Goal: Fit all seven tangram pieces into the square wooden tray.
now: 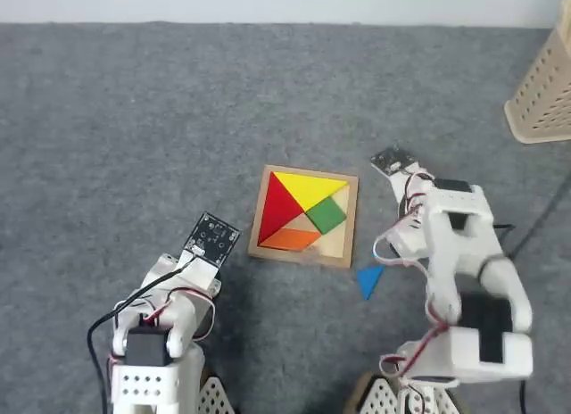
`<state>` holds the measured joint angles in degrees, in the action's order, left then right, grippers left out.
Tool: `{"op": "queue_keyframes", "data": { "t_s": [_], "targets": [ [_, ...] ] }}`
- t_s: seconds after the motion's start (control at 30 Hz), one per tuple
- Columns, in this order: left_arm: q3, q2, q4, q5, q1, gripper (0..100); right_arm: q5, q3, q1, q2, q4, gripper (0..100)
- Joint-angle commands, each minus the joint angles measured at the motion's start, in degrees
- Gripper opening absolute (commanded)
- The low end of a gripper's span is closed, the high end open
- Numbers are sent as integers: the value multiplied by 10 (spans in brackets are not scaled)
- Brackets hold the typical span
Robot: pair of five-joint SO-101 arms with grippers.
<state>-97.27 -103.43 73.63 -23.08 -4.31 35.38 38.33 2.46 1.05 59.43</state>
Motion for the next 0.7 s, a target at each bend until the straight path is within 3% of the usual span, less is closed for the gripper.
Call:
{"op": "queue_keyframes", "data": {
  "t_s": [0.0, 0.23, 0.5, 0.57, 0.67],
  "targets": [
    [7, -12, 0, 4, -3, 122, -52, -51, 9, 47, 13, 169],
    [7, -12, 0, 4, -3, 122, -149, -129, 6, 76, 22, 76],
    [7, -12, 0, 4, -3, 122, -186, -143, 18, -29, 53, 73],
    [7, -12, 0, 4, -3, 122, -185, -142, 22, -71, 70, 74],
    [7, -12, 0, 4, -3, 122, -115, -121, 22, -122, 114, 74]
  ]
}}
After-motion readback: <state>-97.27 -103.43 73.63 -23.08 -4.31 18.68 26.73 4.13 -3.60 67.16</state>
